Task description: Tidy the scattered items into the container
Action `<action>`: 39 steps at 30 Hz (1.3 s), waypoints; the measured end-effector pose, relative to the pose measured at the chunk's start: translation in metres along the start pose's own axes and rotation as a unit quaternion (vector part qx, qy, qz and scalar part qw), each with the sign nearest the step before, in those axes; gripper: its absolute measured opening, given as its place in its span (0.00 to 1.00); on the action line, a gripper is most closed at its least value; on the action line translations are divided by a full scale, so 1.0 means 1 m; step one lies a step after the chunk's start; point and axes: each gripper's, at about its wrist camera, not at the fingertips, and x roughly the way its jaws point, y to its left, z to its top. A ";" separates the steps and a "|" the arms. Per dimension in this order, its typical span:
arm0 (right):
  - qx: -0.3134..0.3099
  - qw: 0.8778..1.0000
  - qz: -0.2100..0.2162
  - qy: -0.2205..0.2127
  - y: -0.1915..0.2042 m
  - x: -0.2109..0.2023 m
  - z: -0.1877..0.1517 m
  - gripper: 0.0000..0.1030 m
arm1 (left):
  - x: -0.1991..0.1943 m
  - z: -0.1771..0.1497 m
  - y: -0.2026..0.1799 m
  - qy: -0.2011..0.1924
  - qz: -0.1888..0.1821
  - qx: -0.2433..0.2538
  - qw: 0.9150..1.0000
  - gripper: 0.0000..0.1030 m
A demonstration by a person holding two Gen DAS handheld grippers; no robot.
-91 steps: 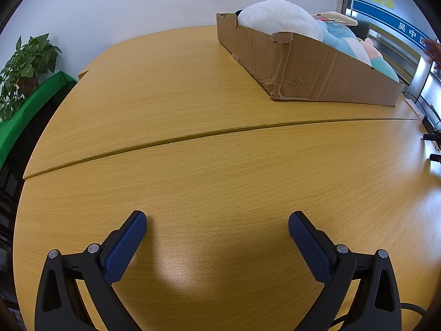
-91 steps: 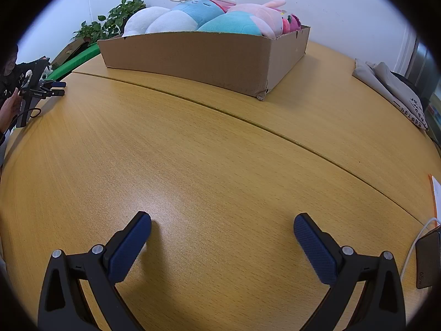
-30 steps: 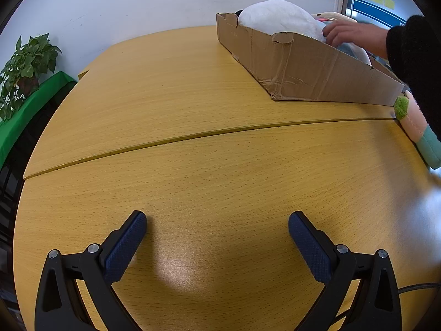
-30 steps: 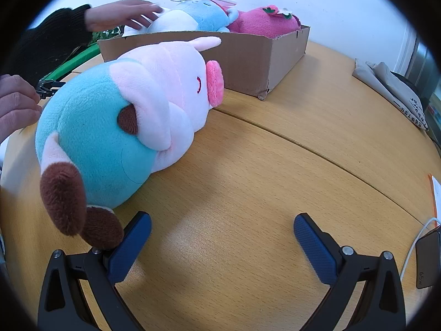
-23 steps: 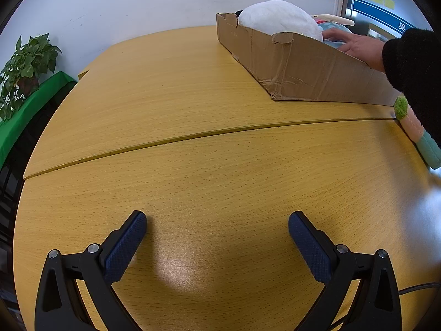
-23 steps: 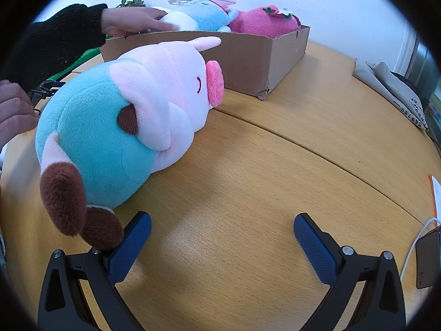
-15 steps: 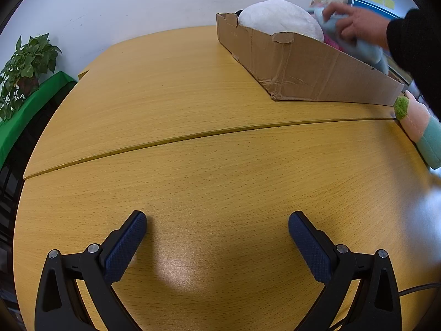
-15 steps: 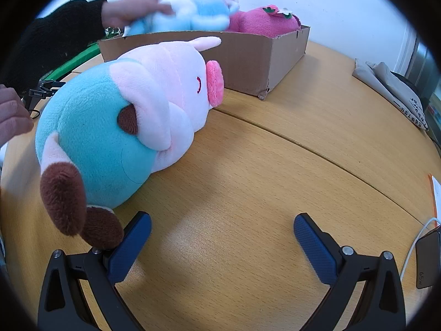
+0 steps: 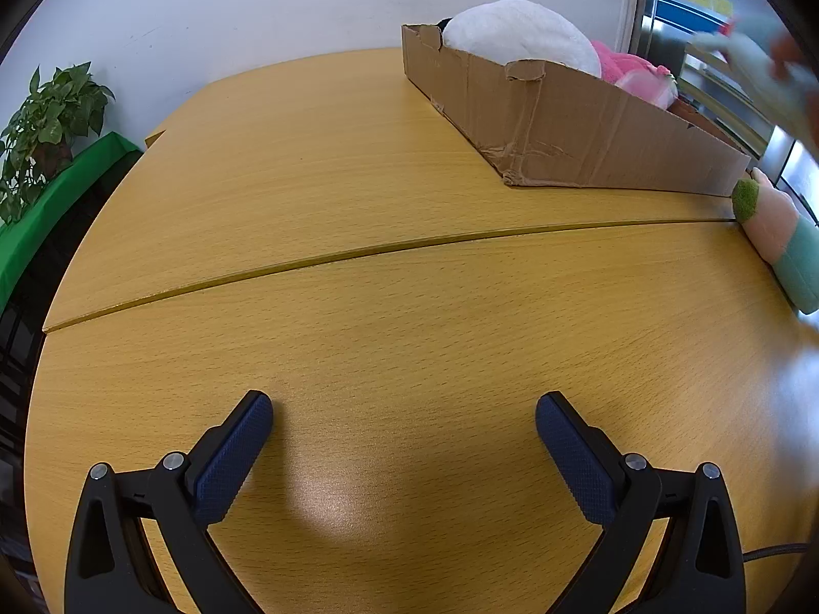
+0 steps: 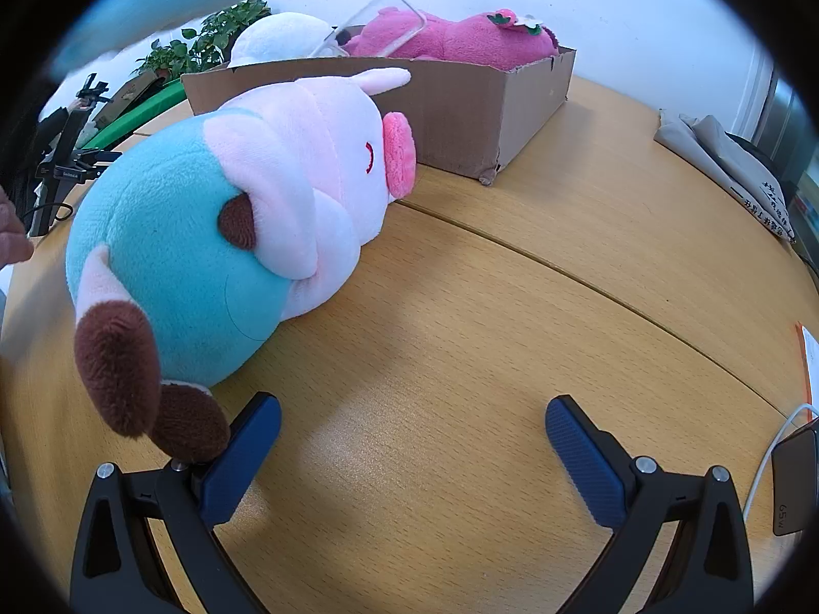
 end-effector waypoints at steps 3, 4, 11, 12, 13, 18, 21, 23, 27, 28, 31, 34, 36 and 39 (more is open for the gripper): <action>0.000 1.000 0.000 0.000 0.000 0.000 0.000 1.00 | 0.000 0.000 0.000 0.000 0.000 0.000 1.000 1.00; 0.000 1.000 0.000 0.000 0.000 0.000 0.000 1.00 | 0.000 0.000 0.000 0.000 0.000 0.000 1.000 1.00; 0.000 1.000 0.000 0.000 0.000 -0.002 0.000 1.00 | -0.010 -0.002 0.000 -0.001 0.001 0.001 1.000 1.00; 0.000 1.000 0.000 0.000 0.000 -0.002 0.000 1.00 | -0.008 -0.001 0.000 -0.001 0.001 0.001 1.000 1.00; 0.000 1.000 0.000 0.000 0.000 -0.001 0.000 1.00 | -0.007 -0.001 0.000 0.000 0.000 0.001 1.000 1.00; 0.001 1.000 0.000 0.000 0.000 -0.001 0.000 1.00 | -0.009 0.000 0.000 0.000 0.000 0.000 1.000 1.00; 0.001 1.000 0.000 0.000 0.000 -0.001 0.000 1.00 | -0.008 0.000 0.000 0.000 0.000 0.000 1.000 1.00; 0.001 1.000 0.000 0.000 0.000 -0.001 0.000 1.00 | -0.009 0.000 -0.001 0.000 0.000 0.000 1.000 1.00; 0.001 1.000 0.000 0.000 0.000 -0.002 0.000 1.00 | -0.011 0.000 -0.001 0.000 0.000 0.000 1.000 1.00; 0.001 1.000 0.000 0.000 0.000 -0.002 0.000 1.00 | -0.011 0.000 -0.001 0.000 0.000 0.000 1.000 1.00; 0.001 1.000 0.000 0.000 0.001 -0.002 0.000 1.00 | -0.013 0.000 -0.001 0.000 0.000 0.000 1.000 1.00; 0.001 1.000 -0.001 0.000 0.001 -0.002 0.000 1.00 | -0.009 0.000 -0.001 0.000 0.000 0.000 1.000 1.00; 0.001 1.000 -0.001 0.000 0.001 -0.002 0.000 1.00 | -0.010 -0.001 0.000 0.000 0.000 0.000 1.000 1.00; 0.001 1.000 -0.001 0.000 0.001 -0.002 0.000 1.00 | -0.011 -0.001 0.000 0.000 0.000 0.000 1.000 1.00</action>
